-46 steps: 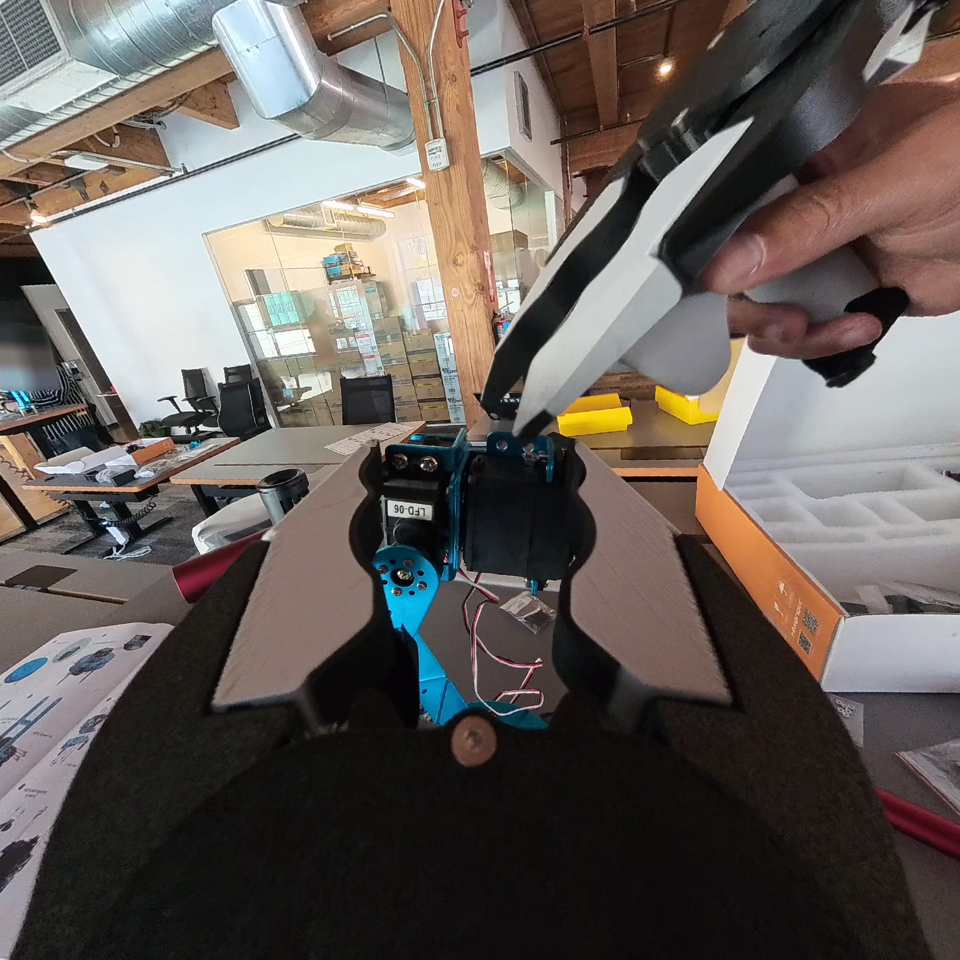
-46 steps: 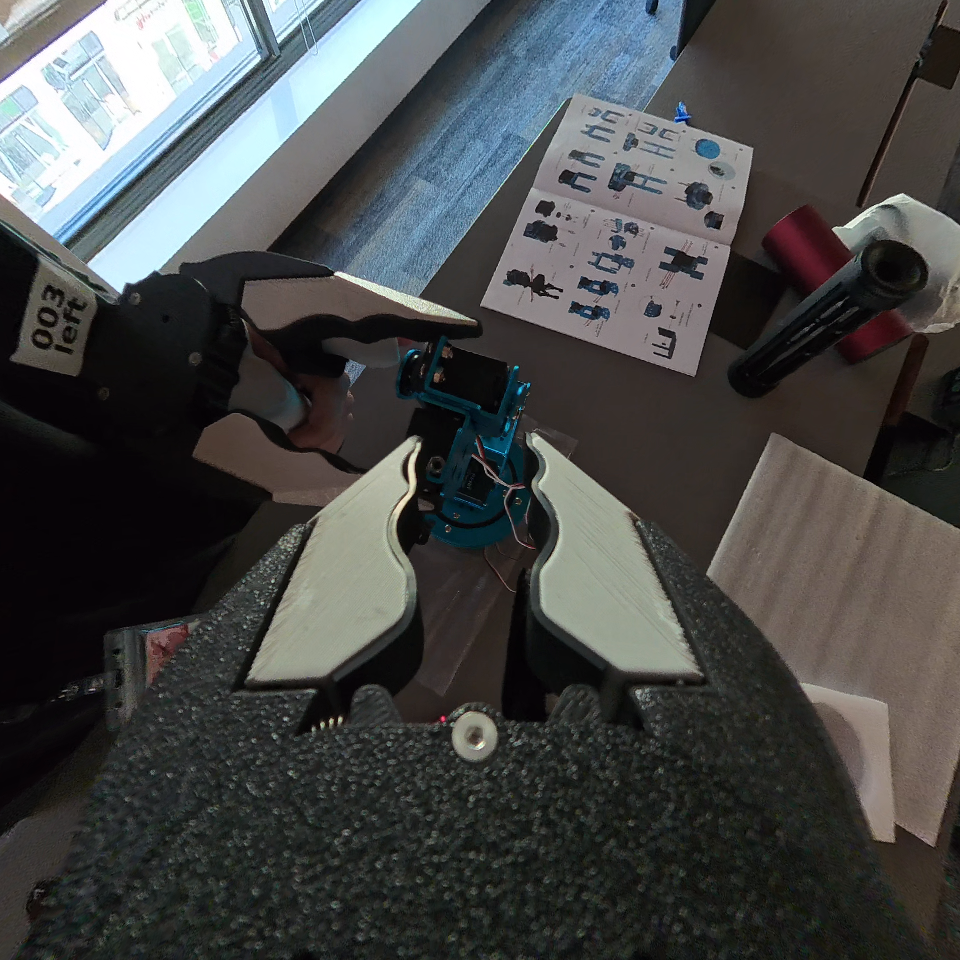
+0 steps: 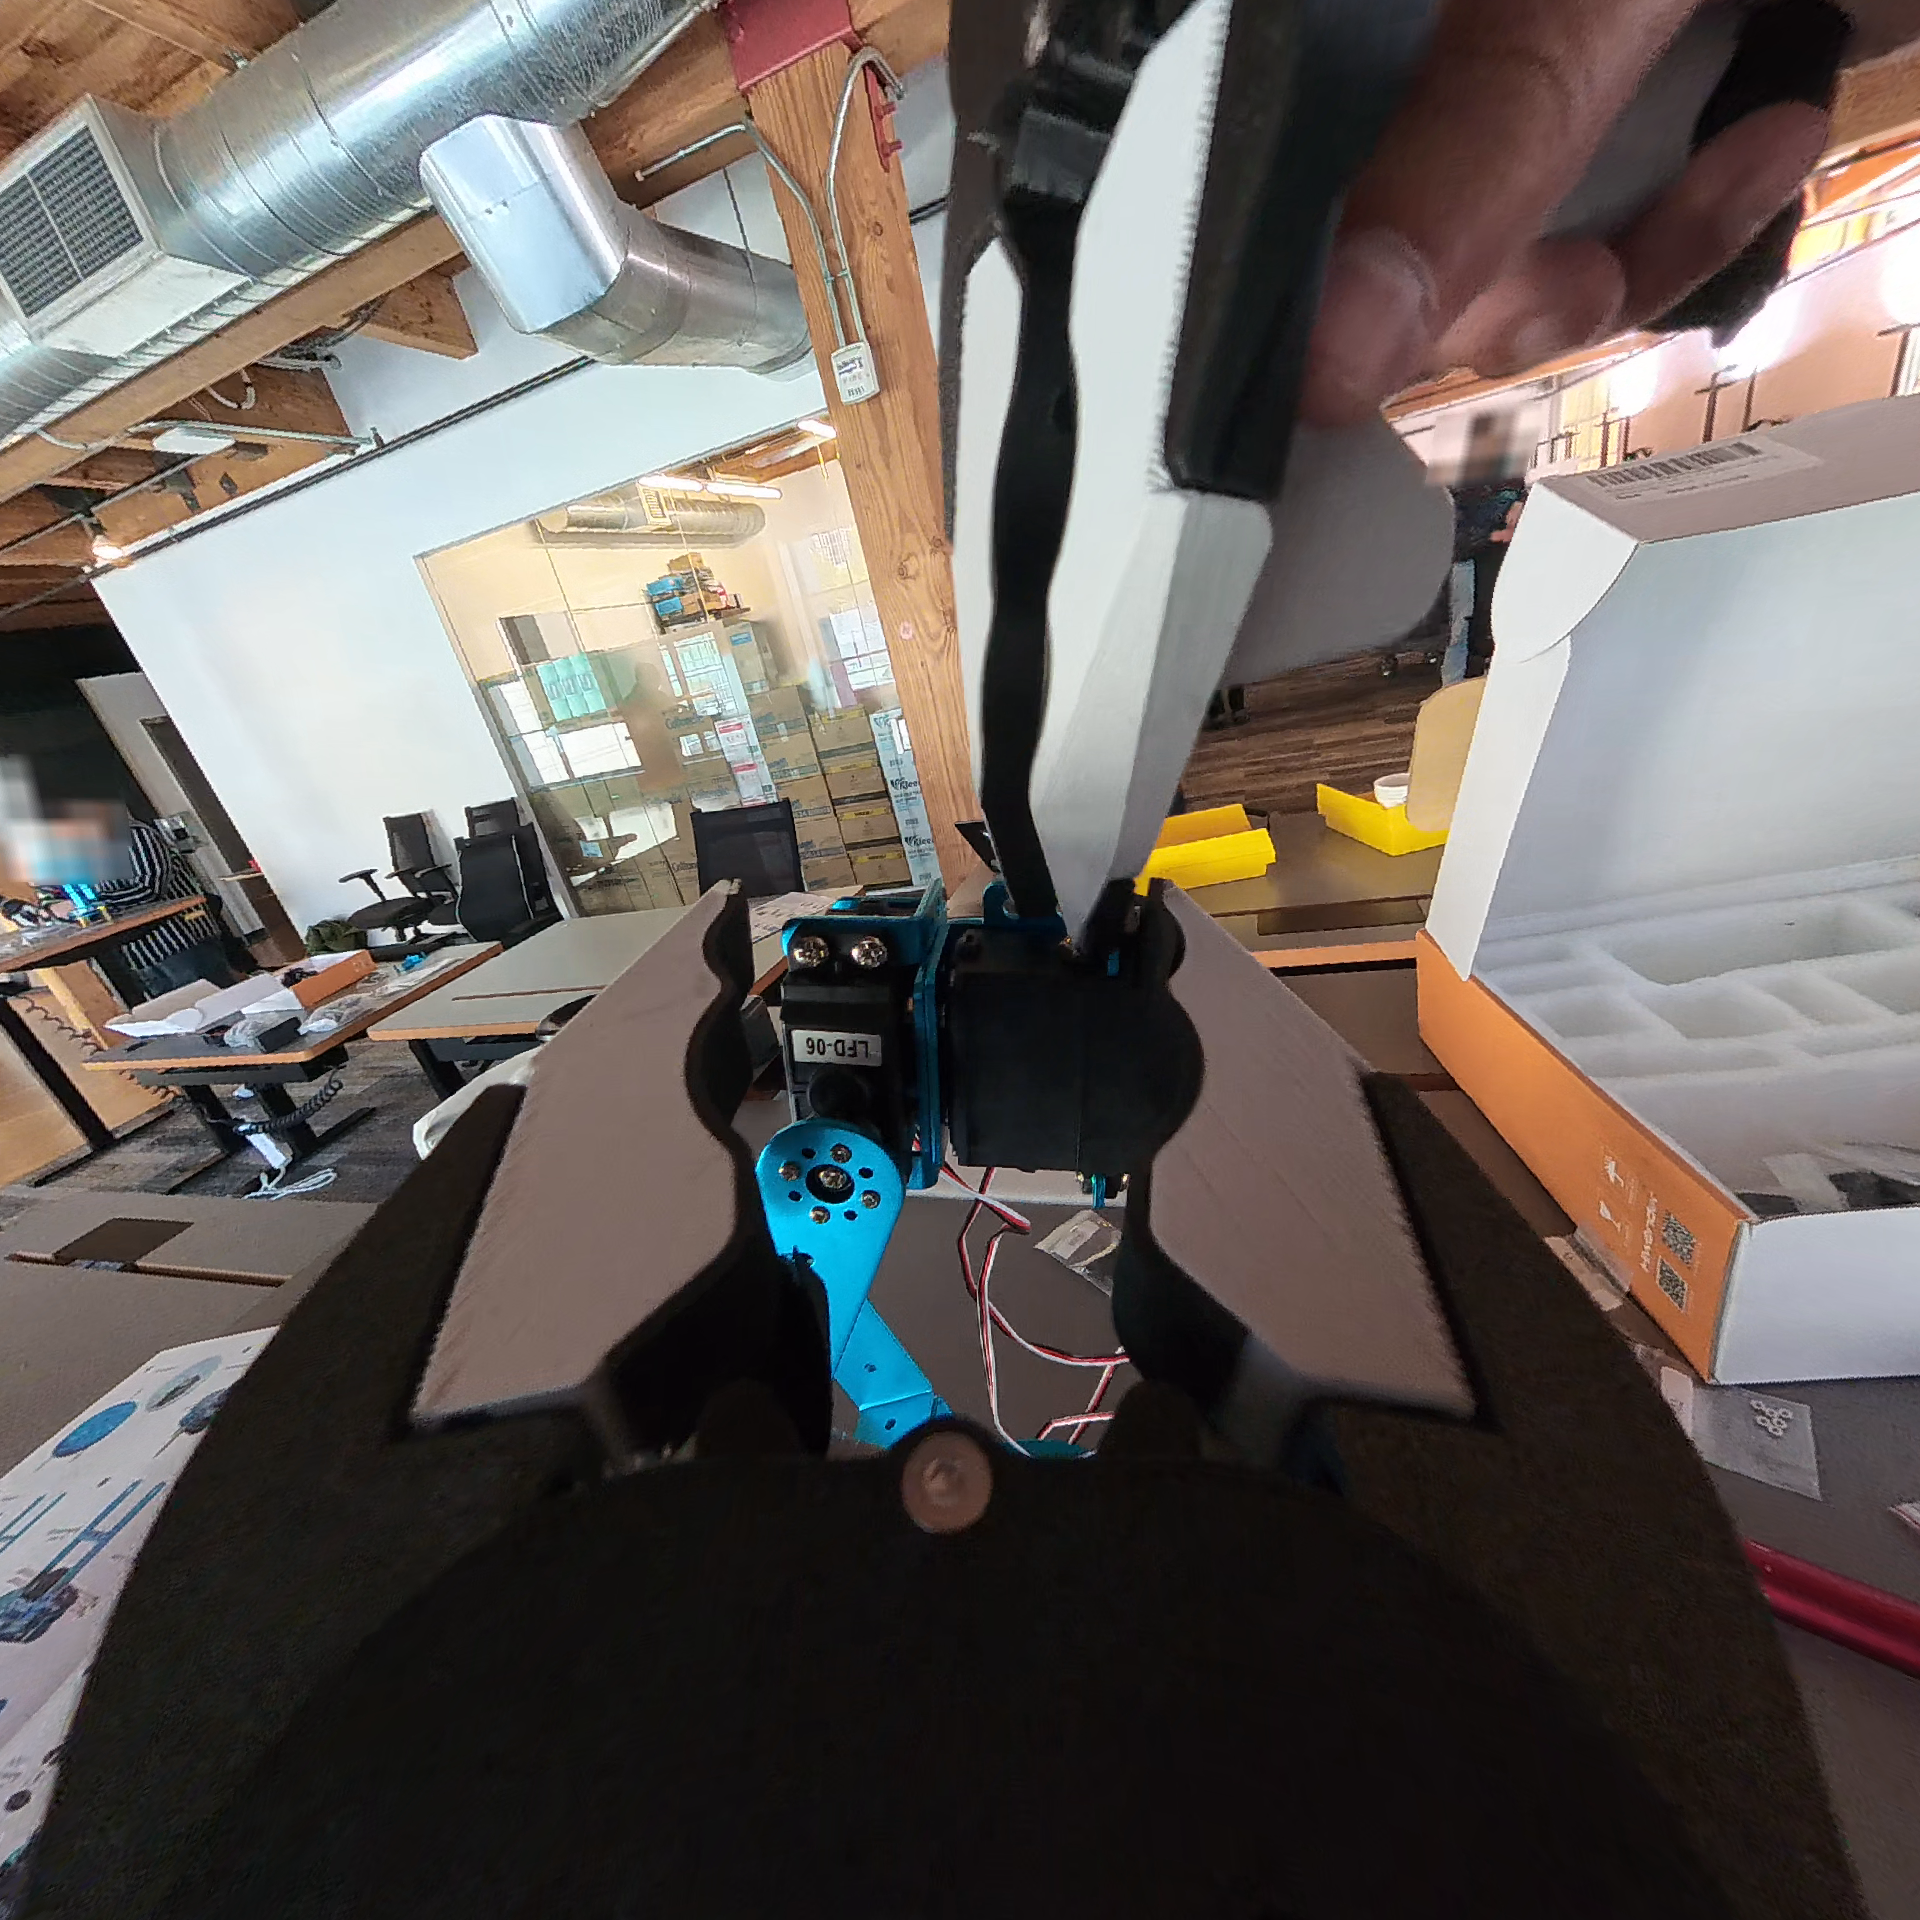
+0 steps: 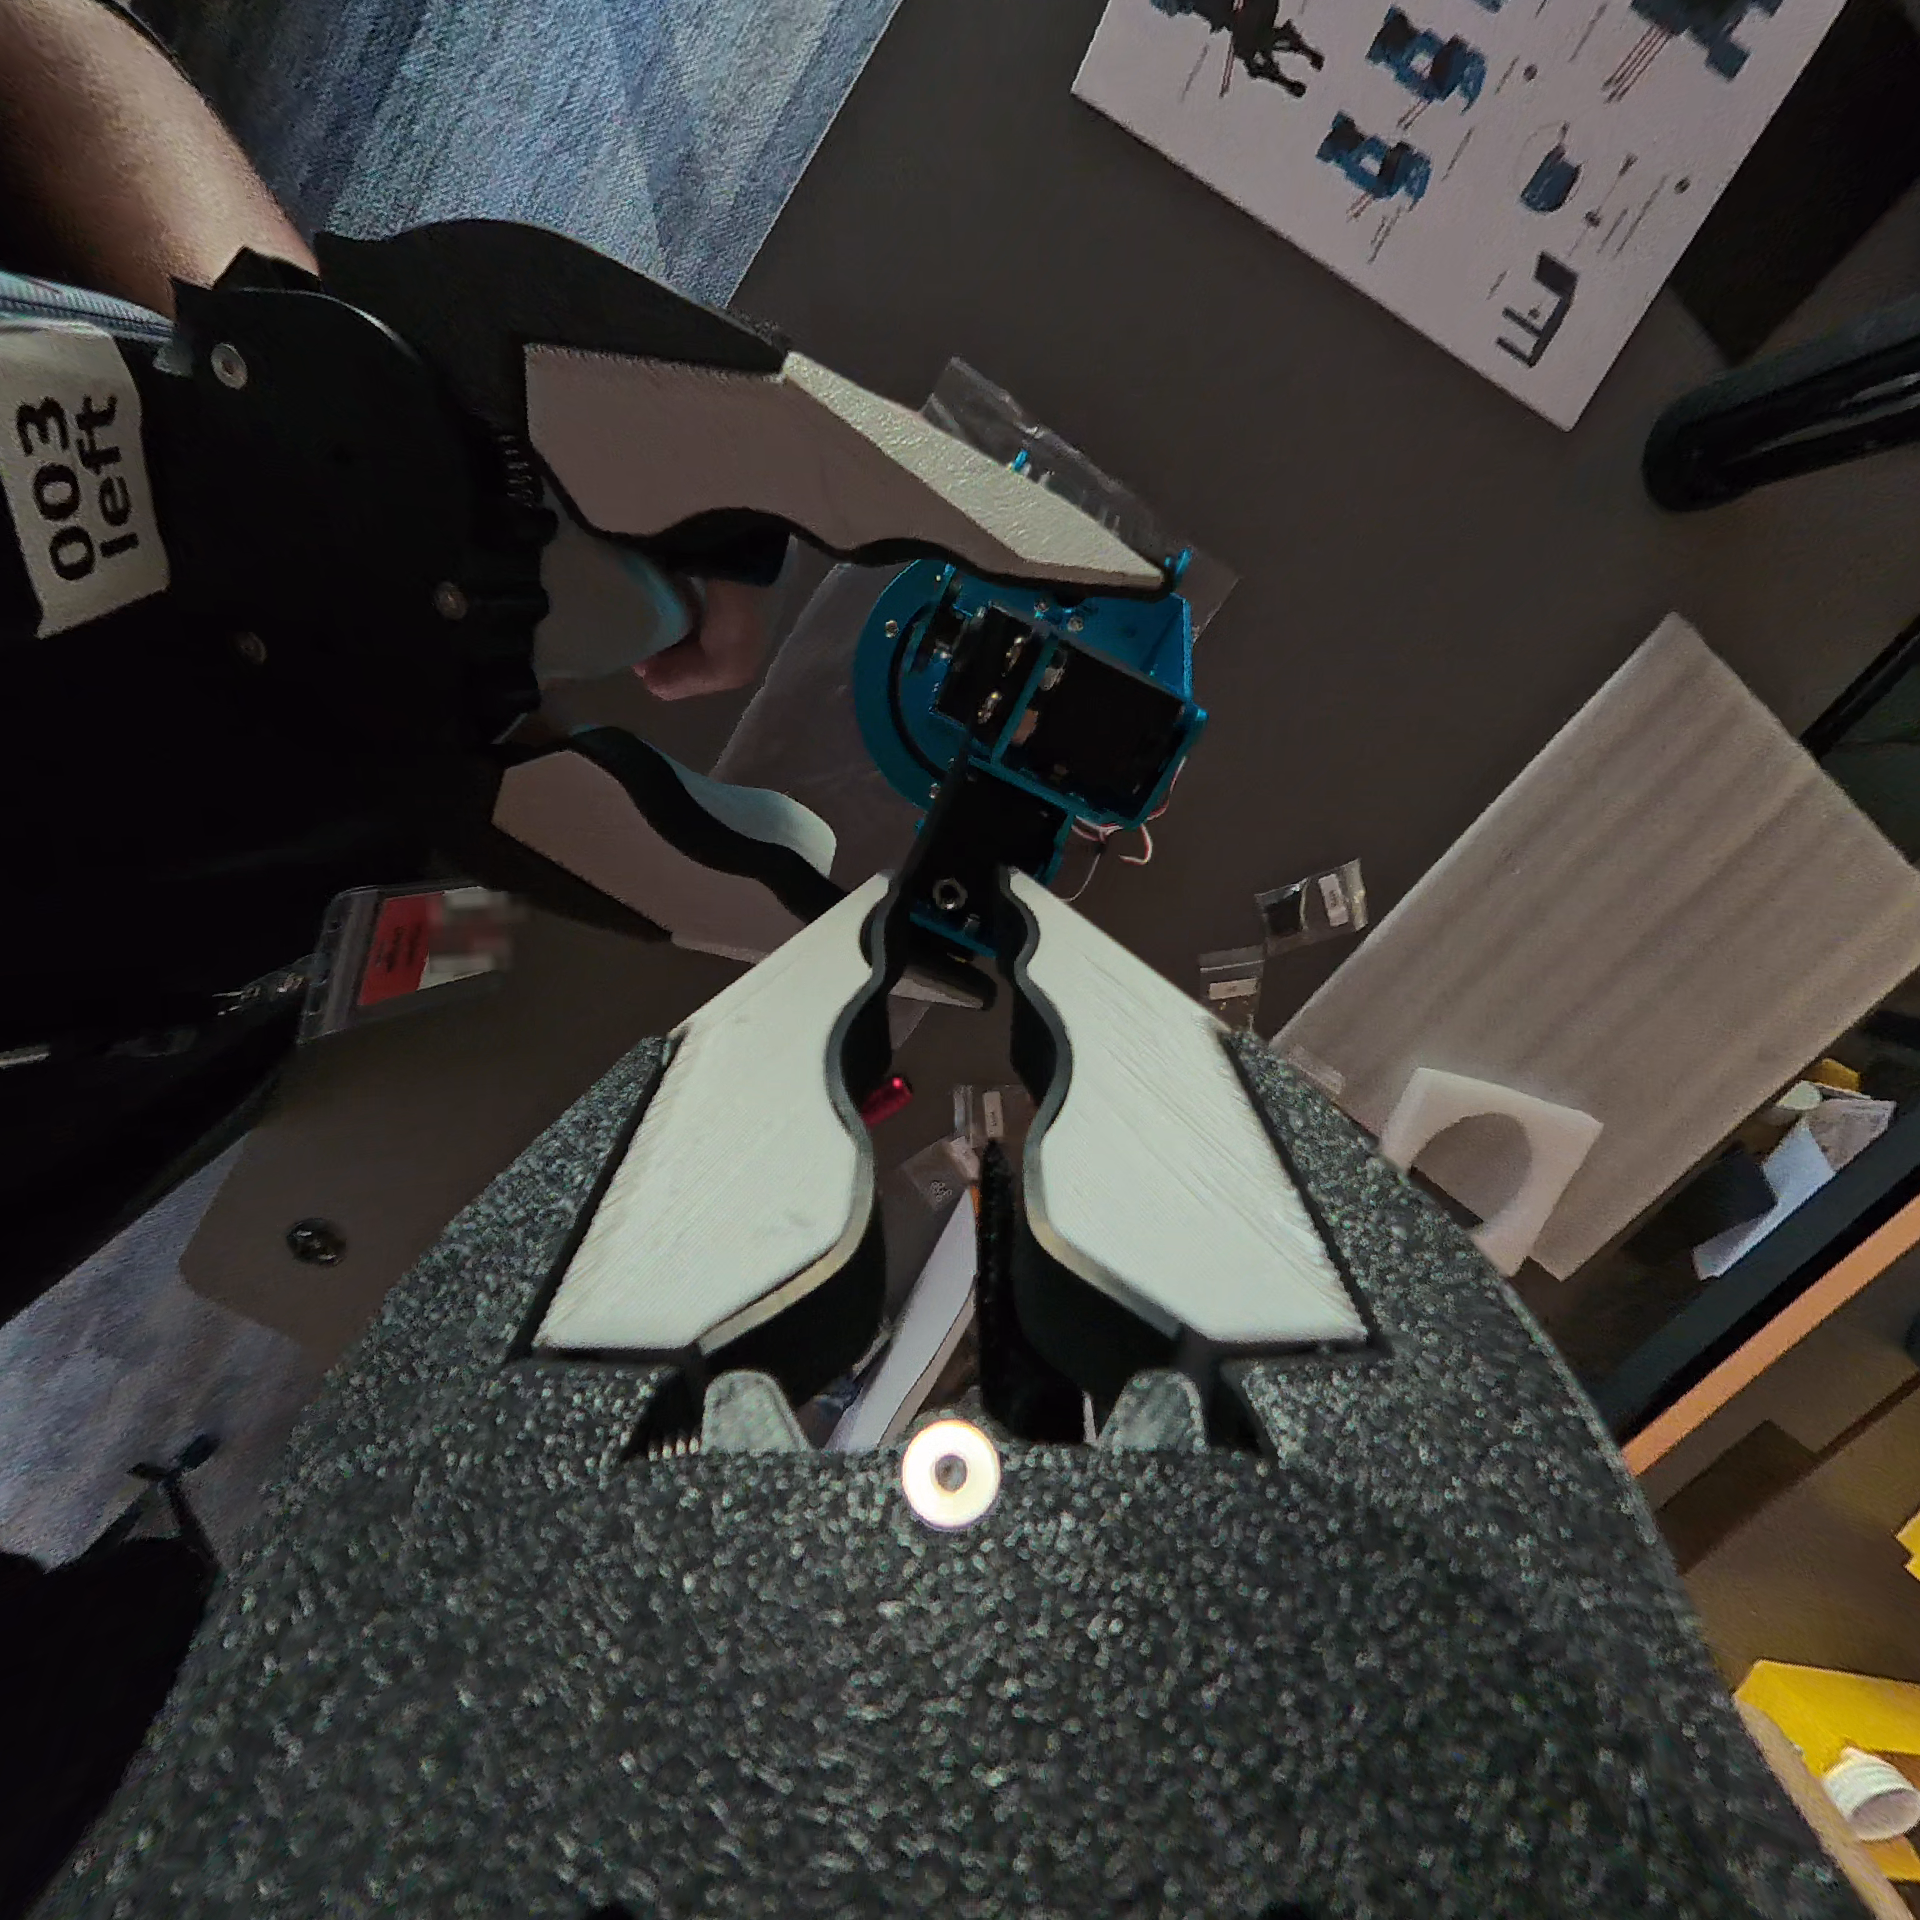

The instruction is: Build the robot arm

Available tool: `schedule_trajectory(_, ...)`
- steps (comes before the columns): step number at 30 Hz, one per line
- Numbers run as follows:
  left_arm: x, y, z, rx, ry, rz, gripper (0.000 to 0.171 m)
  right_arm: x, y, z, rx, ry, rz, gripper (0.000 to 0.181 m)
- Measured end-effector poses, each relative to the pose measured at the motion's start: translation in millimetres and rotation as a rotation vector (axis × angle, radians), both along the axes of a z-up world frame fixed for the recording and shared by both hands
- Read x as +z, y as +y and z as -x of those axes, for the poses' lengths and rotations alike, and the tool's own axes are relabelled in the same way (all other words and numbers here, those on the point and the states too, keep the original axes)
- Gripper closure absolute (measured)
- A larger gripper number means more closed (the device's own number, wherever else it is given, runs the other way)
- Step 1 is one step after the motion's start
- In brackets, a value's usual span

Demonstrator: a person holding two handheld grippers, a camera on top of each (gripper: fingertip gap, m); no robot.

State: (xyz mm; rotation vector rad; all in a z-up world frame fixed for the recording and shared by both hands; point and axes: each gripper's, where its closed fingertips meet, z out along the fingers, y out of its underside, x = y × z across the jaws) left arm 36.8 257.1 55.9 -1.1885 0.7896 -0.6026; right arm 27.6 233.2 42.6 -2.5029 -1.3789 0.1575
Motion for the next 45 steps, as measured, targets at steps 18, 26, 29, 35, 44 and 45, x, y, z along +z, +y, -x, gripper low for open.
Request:
schedule_trajectory(18, 10.9, -15.5, -0.3, -0.081, -0.012, -0.030, 0.099, 28.8, 4.9, -5.6, -0.087, 0.150, -0.146, 0.181)
schedule_trajectory(26, 10.1, -14.5, 16.4, -0.112, 0.035, -0.091, 0.108, 38.2, 11.3, -32.8, -0.339, 0.540, -0.478, 0.181)
schedule_trajectory(29, 15.0, -7.9, 43.9, -0.135, 0.019, -0.082, 0.111, 14.4, -13.2, -54.5, -0.501, 0.644, -0.548, 0.173)
schedule_trajectory(35, -44.8, 50.7, 107.8, -0.063, 0.208, 0.084, 0.114, -115.1, -72.5, -76.2, -0.828, 0.689, -0.544, 0.163)
schedule_trajectory(44, -207.7, 76.3, 183.0, -0.226, 0.386, 1.091, 0.111, -182.6, -79.1, -71.7, -0.890, 0.749, -0.676, 0.149)
schedule_trajectory(45, -215.7, 74.7, 187.2, -0.263, 0.396, 1.170, 0.110, -181.6, -78.2, -68.0, -0.876, 0.767, -0.682, 0.150)
